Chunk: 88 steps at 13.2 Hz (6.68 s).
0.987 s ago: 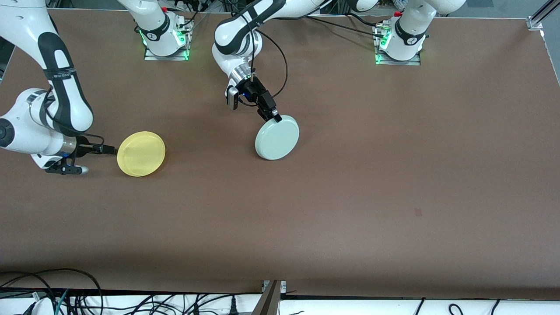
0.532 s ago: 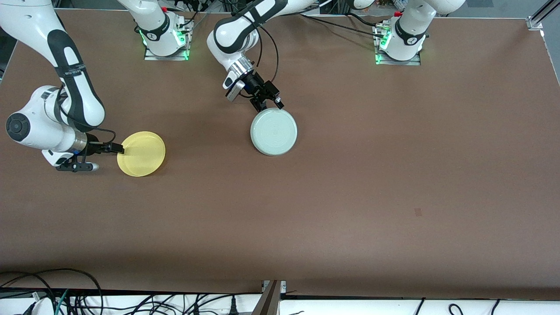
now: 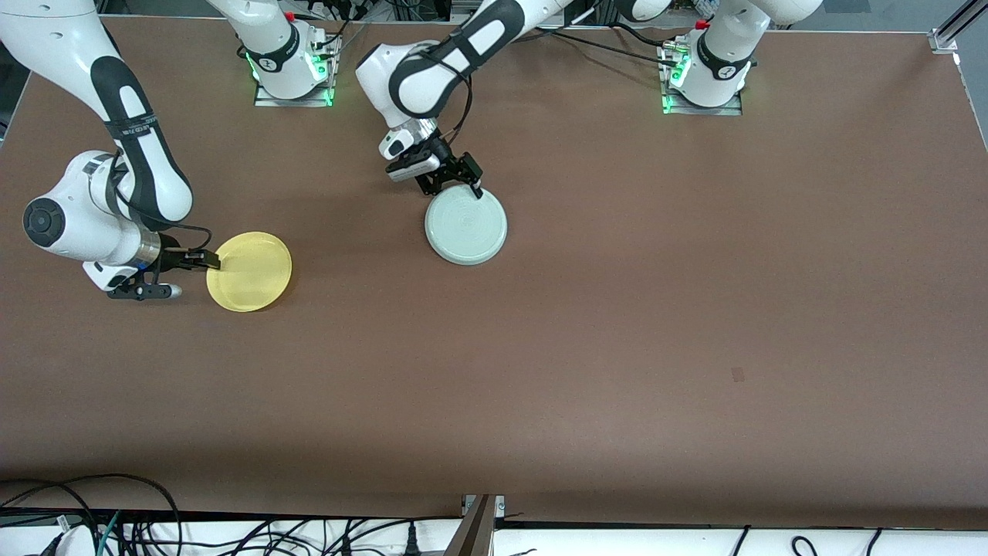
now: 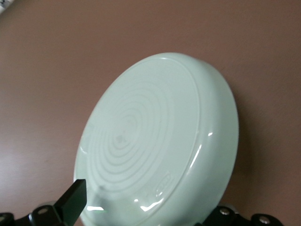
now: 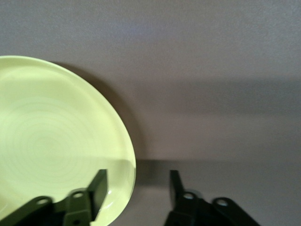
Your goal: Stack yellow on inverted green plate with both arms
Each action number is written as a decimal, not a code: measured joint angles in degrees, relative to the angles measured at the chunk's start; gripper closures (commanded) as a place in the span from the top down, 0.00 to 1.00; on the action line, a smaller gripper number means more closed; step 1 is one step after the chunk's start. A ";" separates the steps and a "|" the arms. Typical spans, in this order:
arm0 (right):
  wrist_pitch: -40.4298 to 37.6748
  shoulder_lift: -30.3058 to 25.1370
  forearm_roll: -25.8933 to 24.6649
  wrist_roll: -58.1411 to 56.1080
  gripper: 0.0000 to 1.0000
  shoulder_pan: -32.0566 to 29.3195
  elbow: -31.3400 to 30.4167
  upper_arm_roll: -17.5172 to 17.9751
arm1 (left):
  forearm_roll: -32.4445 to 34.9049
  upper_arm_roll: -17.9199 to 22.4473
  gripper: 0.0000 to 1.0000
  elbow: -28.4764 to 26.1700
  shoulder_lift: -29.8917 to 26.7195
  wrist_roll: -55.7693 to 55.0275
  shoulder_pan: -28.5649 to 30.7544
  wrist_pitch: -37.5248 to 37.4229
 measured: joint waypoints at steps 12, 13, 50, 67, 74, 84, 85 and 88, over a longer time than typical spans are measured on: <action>-0.07 0.54 1.95 -0.10 0.00 -0.06 -0.11 0.01 | -21.64 -3.77 1.00 -3.66 -3.25 5.12 10.45 27.35; -0.07 0.55 2.00 -0.11 0.00 -0.08 -0.11 0.01 | -22.43 -6.20 1.00 -4.19 -3.18 6.87 12.72 28.46; -29.54 1.66 15.31 5.57 0.00 9.93 22.85 8.65 | -18.27 -7.73 1.00 -4.15 -30.17 74.80 50.47 -13.18; -8.01 12.06 17.62 26.36 0.00 30.34 22.81 8.99 | -29.59 -3.69 1.00 -40.45 -59.31 73.54 71.55 -3.39; -7.16 12.63 17.75 26.37 0.00 31.15 22.83 8.90 | -34.95 -3.34 1.00 -39.24 -59.34 71.35 75.09 -2.90; -7.26 12.65 17.83 26.36 1.00 31.14 22.66 8.18 | -34.95 -4.34 1.00 -29.33 -54.00 70.59 75.08 -11.56; -7.22 12.65 17.83 26.35 1.00 31.15 22.60 7.94 | -34.95 -4.34 1.00 -29.30 -53.99 70.59 75.07 -11.59; -11.26 10.57 17.52 25.22 1.00 31.16 24.78 3.83 | -34.95 -4.51 1.00 -29.28 -53.11 70.59 75.05 -11.75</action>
